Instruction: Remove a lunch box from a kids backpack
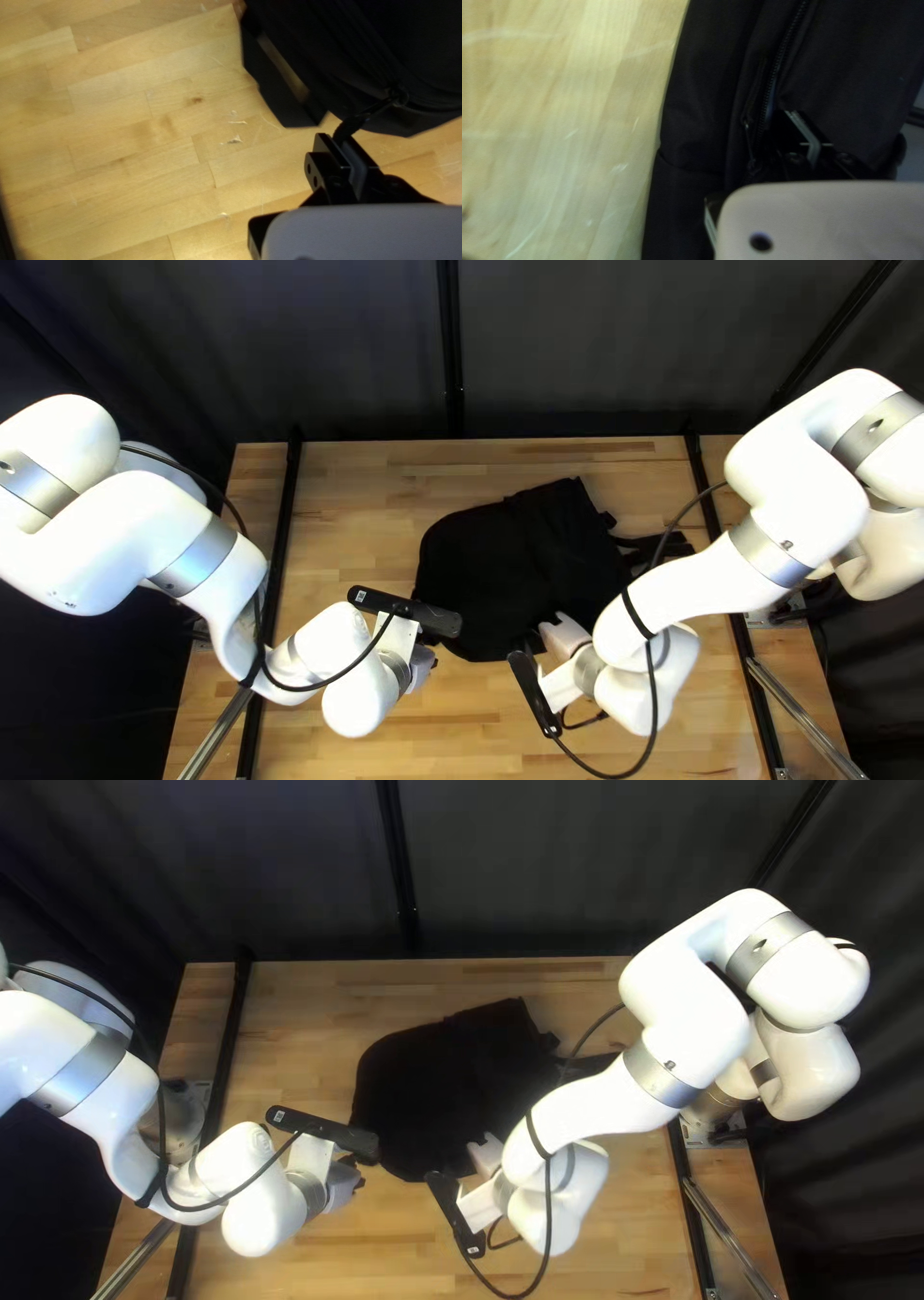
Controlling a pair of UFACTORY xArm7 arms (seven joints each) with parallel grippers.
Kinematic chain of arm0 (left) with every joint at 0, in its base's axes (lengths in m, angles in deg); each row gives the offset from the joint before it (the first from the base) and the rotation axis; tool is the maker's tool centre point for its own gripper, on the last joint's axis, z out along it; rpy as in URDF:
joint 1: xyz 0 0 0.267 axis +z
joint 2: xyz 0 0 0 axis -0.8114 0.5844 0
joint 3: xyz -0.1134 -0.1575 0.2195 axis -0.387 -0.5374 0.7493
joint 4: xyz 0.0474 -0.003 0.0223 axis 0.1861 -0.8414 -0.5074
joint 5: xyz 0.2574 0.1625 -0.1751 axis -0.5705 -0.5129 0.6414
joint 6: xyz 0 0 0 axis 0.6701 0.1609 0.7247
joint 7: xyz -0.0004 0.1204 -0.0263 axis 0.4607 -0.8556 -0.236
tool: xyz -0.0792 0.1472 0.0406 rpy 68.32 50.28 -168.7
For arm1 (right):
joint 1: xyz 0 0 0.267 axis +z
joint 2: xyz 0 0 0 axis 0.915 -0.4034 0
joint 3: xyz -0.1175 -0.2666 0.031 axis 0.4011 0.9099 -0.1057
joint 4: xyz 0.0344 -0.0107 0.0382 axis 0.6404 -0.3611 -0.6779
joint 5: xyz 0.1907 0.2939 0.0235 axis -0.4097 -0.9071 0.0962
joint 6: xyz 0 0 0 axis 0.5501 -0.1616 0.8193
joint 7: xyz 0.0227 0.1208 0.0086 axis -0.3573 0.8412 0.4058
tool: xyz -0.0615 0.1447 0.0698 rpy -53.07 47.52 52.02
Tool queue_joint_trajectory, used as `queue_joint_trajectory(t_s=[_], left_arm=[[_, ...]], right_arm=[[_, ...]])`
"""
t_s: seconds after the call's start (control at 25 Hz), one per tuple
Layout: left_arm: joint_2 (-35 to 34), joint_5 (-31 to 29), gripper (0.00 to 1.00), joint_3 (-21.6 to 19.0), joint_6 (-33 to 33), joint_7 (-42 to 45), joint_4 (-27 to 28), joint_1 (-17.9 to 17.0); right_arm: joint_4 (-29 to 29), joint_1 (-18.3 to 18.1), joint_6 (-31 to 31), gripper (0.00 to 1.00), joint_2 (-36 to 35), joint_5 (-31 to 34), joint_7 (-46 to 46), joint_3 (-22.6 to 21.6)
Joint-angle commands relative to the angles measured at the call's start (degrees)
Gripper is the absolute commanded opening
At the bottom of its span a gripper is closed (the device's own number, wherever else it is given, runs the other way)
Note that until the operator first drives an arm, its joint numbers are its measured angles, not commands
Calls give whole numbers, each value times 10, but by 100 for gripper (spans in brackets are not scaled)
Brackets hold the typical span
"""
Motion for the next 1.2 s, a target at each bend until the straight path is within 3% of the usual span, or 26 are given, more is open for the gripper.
queue_joint_trajectory(t_s=[0.04,0.2,1.2], left_arm=[[-12,7,0,8,-7,-21,-7,9],[-21,10,0,18,-17,-43,-14,18],[-95,40,0,87,-103,-159,-97,64]], right_arm=[[24,9,18,0,-15,-13,-9,-6],[52,14,28,0,-37,-16,-22,-7],[60,21,40,0,-38,-29,-51,-17]])
